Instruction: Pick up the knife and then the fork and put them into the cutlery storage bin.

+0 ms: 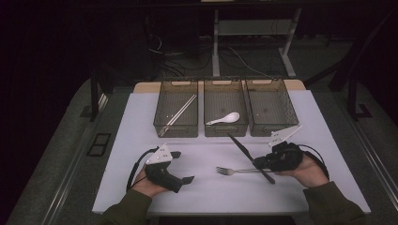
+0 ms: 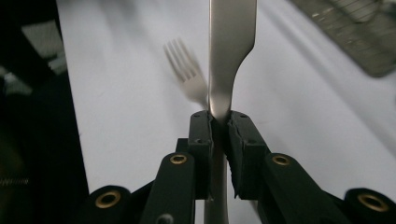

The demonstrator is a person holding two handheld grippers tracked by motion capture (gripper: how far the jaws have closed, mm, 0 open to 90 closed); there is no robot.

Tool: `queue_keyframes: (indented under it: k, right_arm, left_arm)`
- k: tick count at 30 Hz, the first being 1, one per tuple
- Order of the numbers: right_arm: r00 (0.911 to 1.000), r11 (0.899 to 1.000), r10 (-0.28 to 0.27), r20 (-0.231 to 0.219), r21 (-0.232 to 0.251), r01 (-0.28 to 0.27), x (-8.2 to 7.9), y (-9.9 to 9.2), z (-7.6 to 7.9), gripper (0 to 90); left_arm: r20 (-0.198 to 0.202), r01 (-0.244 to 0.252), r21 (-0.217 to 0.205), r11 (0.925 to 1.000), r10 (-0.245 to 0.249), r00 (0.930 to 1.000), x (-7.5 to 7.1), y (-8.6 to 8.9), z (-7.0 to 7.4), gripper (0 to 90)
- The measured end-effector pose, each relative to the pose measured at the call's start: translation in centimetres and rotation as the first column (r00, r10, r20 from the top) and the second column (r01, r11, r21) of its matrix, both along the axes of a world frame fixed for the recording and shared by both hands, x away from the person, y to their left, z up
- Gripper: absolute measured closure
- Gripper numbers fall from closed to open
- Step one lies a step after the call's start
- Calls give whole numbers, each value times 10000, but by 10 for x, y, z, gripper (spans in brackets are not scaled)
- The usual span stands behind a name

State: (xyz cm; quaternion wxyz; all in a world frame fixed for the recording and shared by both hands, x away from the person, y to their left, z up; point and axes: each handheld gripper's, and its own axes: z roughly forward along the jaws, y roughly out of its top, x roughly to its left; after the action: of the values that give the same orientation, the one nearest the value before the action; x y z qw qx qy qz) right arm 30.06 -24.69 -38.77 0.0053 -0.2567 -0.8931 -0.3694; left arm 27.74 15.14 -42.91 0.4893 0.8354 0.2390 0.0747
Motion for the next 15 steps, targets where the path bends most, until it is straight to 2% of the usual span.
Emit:
queue_keyframes:
  k: [5,10,15]
  right_arm:
    - [9976,9928,-687,17,989,682,4,-16,4,800]
    - [9903,9754,-1366,240,1776,1303,7,-31,11,800]
    - [9818,9637,-1849,442,2039,1723,12,-40,17,800]
  left_arm:
    - [149,0,-12,10000,0,9999,1,1,0,0]
    - [194,80,53,10000,-81,9998,2,1,-2,0]
    - [137,112,73,9999,-113,9998,3,-1,-3,0]
